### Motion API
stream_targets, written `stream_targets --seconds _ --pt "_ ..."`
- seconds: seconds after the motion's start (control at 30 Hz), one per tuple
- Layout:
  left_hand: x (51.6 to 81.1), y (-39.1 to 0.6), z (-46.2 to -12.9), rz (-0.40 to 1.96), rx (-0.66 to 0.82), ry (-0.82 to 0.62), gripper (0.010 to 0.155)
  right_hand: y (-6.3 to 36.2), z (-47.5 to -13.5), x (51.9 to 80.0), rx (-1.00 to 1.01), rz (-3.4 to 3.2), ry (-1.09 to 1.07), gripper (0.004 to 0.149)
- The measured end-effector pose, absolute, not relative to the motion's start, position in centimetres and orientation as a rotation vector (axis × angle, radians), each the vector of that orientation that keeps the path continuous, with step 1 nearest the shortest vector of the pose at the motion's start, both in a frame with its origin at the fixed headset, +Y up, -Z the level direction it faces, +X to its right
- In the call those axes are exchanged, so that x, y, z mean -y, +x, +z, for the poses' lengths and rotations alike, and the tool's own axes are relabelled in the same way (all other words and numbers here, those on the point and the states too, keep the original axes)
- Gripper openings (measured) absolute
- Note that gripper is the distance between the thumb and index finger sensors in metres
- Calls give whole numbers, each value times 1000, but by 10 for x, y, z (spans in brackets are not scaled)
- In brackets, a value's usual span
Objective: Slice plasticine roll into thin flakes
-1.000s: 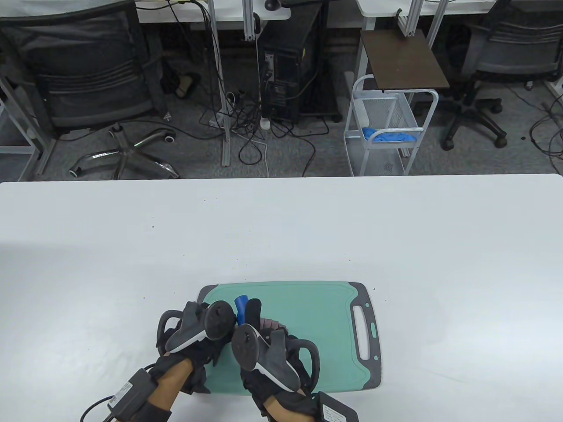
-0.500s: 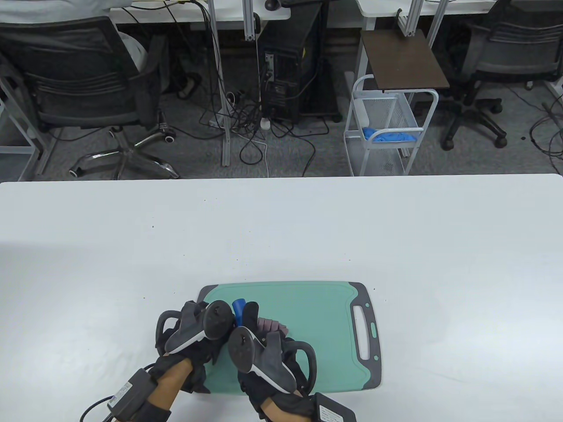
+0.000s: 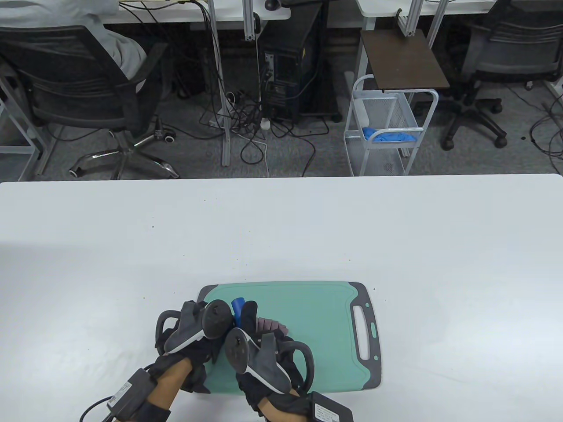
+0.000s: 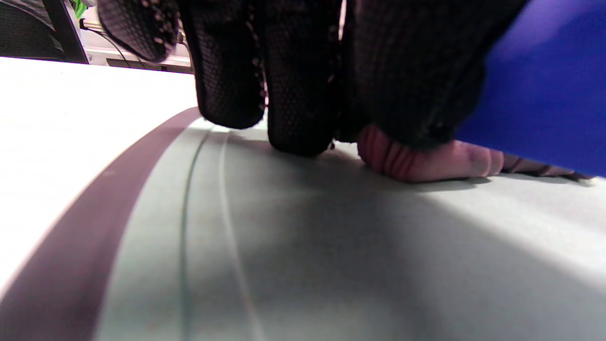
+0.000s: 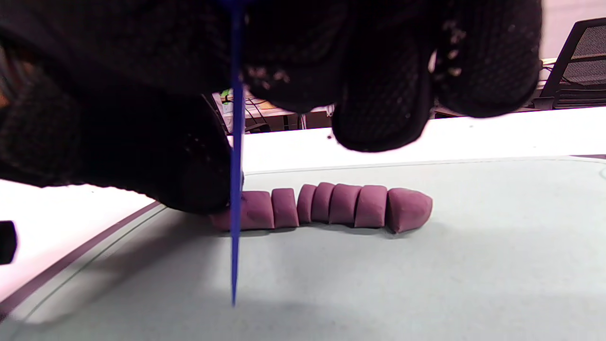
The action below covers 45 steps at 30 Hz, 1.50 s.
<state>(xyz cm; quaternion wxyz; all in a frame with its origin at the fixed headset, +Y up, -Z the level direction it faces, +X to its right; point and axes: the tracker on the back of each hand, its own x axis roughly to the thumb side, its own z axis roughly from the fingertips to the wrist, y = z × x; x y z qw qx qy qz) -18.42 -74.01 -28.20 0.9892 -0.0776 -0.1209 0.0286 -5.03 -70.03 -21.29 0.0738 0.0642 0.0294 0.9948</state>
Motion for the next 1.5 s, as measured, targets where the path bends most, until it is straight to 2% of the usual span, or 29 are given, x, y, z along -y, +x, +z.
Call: stream_targets --seconds 1.5 --pt "740 -184 -281 52 247 -161 47 -54 -214 697 -62 3041 197 85"
